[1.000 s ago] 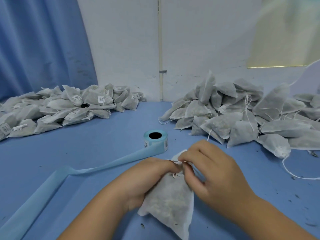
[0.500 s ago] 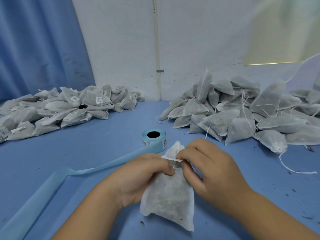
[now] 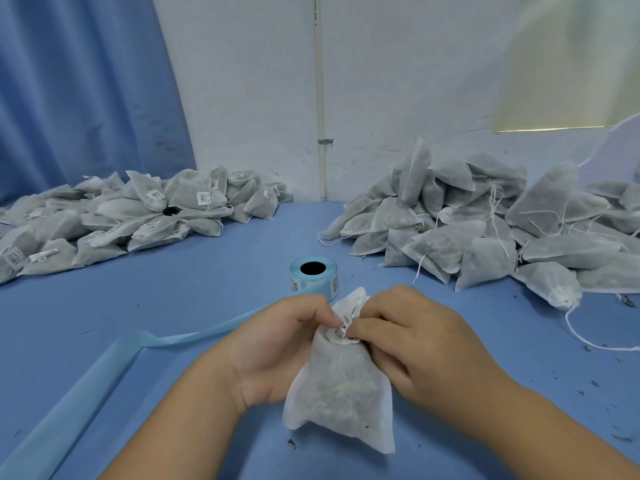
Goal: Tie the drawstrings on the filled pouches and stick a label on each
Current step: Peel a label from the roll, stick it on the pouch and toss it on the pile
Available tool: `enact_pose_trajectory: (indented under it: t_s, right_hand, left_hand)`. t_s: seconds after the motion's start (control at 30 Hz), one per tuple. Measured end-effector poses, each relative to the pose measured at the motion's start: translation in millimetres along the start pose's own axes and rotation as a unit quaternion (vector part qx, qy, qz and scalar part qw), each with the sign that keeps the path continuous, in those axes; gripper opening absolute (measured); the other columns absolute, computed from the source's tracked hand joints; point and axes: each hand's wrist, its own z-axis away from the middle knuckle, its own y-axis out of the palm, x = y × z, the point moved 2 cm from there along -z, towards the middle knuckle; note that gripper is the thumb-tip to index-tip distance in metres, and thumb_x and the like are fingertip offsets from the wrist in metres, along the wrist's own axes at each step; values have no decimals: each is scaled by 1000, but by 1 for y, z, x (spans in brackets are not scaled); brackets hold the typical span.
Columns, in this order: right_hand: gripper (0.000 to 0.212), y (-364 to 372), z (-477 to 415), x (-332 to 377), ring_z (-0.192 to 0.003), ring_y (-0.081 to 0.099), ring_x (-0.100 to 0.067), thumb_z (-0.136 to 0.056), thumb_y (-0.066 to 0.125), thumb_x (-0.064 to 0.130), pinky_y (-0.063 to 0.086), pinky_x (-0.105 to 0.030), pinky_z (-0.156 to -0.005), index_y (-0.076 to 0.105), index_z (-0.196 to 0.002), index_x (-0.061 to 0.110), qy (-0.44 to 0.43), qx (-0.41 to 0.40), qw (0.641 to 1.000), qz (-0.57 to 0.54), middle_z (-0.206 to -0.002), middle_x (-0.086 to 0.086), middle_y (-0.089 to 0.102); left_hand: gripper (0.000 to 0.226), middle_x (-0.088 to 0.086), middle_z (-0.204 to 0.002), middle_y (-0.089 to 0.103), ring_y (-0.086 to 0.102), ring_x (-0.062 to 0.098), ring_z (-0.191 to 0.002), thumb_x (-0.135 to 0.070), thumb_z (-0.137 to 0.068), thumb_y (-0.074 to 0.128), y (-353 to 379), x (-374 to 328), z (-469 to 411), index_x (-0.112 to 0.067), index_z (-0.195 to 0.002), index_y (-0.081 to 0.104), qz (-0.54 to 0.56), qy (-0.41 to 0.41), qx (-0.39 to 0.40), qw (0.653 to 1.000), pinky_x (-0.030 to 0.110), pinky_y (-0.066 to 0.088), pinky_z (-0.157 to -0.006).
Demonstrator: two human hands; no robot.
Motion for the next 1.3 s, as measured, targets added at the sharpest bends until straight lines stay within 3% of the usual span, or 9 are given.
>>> enact_pose_trajectory:
  t_s: [0.17,0.3,0.5,0.67,0.83,1.0,1.1,1.2,1.3]
  right_hand:
    - [34,1,2,-1,-79,59,-20,-81,56,8,51,-35,-55,72,-108,21,3,73,997,-9,-98,4,64]
    - [45,10,8,-9,-94,56,-12,-83,50,4,47,-25,-81,69,-116,28,74,75,986,-127,-109,13,59]
    - [25,23,12,-20,-74,61,0,-76,74,35,46,-16,-64,63,-99,37,409,-27,822,-395,-91,22,62]
    - [18,23,10,-13,-66,61,-17,-68,77,36,48,-35,-69,71,-70,19,439,19,742,-506,-72,-5,68]
    - [25,24,2,-7,-70,65,-21,-72,70,41,51,-29,-64,72,-70,16,451,0,675,-583,-78,-12,70]
    - [54,32,-14,-6,-76,66,-29,-64,71,51,48,-40,-73,69,-85,1,477,14,676,-562,-91,-22,71]
    - [51,38,-29,1,-87,72,-24,-71,67,60,55,-41,-80,74,-96,16,443,71,695,-562,-96,-9,75]
    - [26,42,-48,17,-65,65,-16,-76,71,52,51,-28,-55,72,-89,29,386,139,730,-546,-81,-5,72]
    - [21,54,-70,24,-45,47,-15,-78,74,45,37,-21,-42,68,-73,25,383,147,746,-524,-59,-3,57]
  left_hand:
    - [28,14,-86,65,66,25,-75,3,-74,49,-5,2,-5,-2,-93,68,-3,12,-70,998,32,57,-71]
    - [32,23,-101,64,61,31,-91,-2,-85,55,-13,1,-7,13,-113,61,-124,100,-213,964,41,46,-87]
    - [13,13,-99,75,69,25,-89,-17,-94,62,-3,7,-11,-12,-100,73,-231,183,-251,922,45,52,-90]
    - [12,7,-85,75,68,19,-76,-24,-89,68,-2,7,-12,-17,-85,77,-208,217,-244,922,32,53,-72]
    - [15,16,-91,75,70,25,-79,-26,-85,73,-6,4,-12,-12,-86,77,-149,221,-243,933,37,56,-76]
    - [37,9,-98,75,72,23,-90,-24,-64,81,-13,-6,-5,-18,-99,73,-194,228,-223,928,40,57,-86]
    - [30,10,-95,75,71,22,-82,-22,-69,78,-21,-12,-2,-14,-98,72,-156,265,-268,913,36,56,-77]
    - [7,9,-79,72,65,21,-69,-19,-85,73,-31,-19,1,-12,-83,72,-64,308,-338,887,33,52,-67]
    - [23,8,-72,69,63,23,-69,-25,-94,63,-50,-30,7,-13,-76,71,61,352,-410,839,37,49,-71]
